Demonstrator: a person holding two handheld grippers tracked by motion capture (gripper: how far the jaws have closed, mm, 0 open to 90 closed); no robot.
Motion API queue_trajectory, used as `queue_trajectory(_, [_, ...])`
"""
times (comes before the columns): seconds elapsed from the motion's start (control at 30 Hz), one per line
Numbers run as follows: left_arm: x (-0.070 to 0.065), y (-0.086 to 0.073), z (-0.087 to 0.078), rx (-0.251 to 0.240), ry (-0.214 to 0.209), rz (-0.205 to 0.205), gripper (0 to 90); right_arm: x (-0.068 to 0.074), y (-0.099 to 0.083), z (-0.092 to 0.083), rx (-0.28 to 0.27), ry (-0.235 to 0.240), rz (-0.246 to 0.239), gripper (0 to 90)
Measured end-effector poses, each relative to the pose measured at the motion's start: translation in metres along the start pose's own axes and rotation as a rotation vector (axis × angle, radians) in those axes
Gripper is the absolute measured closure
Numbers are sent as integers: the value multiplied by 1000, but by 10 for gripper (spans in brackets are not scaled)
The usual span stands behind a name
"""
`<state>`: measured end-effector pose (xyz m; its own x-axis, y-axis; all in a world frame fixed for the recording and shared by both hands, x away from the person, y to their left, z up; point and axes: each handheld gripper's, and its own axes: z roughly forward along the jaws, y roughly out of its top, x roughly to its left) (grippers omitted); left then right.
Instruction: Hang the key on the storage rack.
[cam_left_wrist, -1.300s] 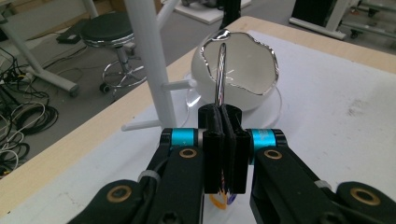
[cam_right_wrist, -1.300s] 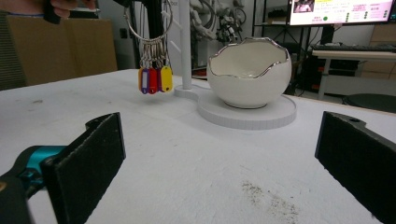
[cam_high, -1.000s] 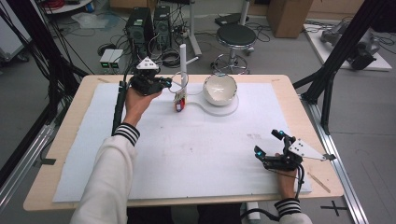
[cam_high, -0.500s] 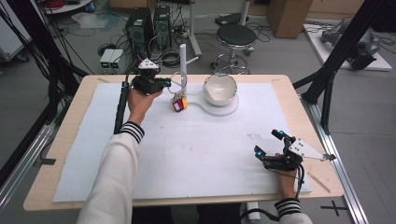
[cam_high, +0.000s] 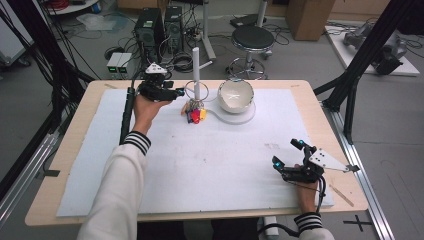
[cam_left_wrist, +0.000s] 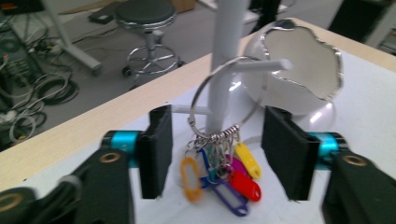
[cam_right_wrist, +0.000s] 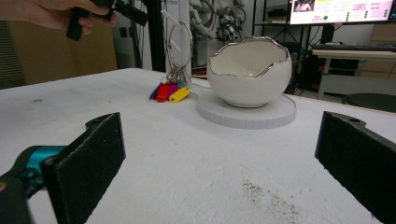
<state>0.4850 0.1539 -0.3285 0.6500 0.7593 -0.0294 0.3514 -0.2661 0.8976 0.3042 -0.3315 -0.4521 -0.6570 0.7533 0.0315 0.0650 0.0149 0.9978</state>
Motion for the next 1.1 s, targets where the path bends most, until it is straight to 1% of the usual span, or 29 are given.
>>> queue_trajectory(0.03, [-3,-3,-4,-26,-2,21,334,0,0,0,1,-3,-1,11])
queue_trajectory(0.07, [-5,-5,-7,-40,0,48,334,0,0,0,1,-3,-1,11])
queue_trajectory(0.1, [-7,-8,-13,-36,-16,90,255,0,0,0,-1,-2,-2,11])
queue_trajectory(0.13, [-7,-10,-18,-44,-49,93,246,0,0,0,-8,-2,-6,11])
queue_trajectory(0.17, [-8,-13,-24,-66,-69,97,246,0,0,0,-8,-2,-6,11])
queue_trajectory(0.2, [-9,-15,-30,-89,-74,105,224,0,0,0,-6,-1,0,11])
queue_trajectory(0.23, [-10,-17,-35,-110,-82,110,142,0,0,0,-7,-2,-4,11])
queue_trajectory(0.27, [-10,-19,-41,-119,-98,113,142,0,0,0,-7,-2,-4,11])
queue_trajectory(0.3, [-10,-21,-45,-116,-110,114,82,0,0,0,-3,-2,2,11])
queue_trajectory(0.33, [-11,-24,-49,-129,-119,117,17,0,0,0,-4,-1,-7,11])
queue_trajectory(0.4, [-13,-32,-59,-147,-150,151,17,0,0,0,-4,-2,-10,11])
queue_trajectory(0.43, [-13,-36,-63,-148,-157,162,17,0,0,0,-4,-1,-6,11])
queue_trajectory(0.47, [-14,-41,-67,-145,-162,162,17,0,0,0,-1,1,-1,11])
queue_trajectory(0.57, [-17,-58,-80,-144,-156,172,17,0,0,1,2,-3,3,11])
queue_trajectory(0.63, [-19,-70,-90,-139,-163,165,17,0,0,1,4,-3,-8,11])
queue_trajectory(0.67, [-20,-75,-95,-124,-168,172,17,0,0,1,4,-3,-8,11])
queue_trajectory(0.73, [-24,-87,-105,-109,-168,190,17,0,0,1,6,-2,-8,11])
queue_trajectory(0.77, [-27,-93,-111,-126,-165,195,17,0,0,1,5,-1,-5,11])
queue_trajectory(0.83, [-32,-106,-121,-160,-165,189,17,0,0,1,5,-4,-1,11])
queue_trajectory(0.87, [-33,-113,-125,-162,-167,185,17,0,0,1,5,-4,-1,11])
queue_trajectory(0.9, [-34,-119,-129,-168,-162,182,17,0,0,1,5,-3,-3,11])
queue_trajectory(1.0, [-36,-137,-141,-216,-143,167,17,0,0,1,4,-4,-9,11])
queue_trajectory(1.07, [-36,-150,-146,-243,-131,142,17,1,0,0,2,-3,-10,11])
queue_trajectory(1.1, [-36,-157,-148,-244,-130,131,17,1,0,0,2,-3,-10,11])
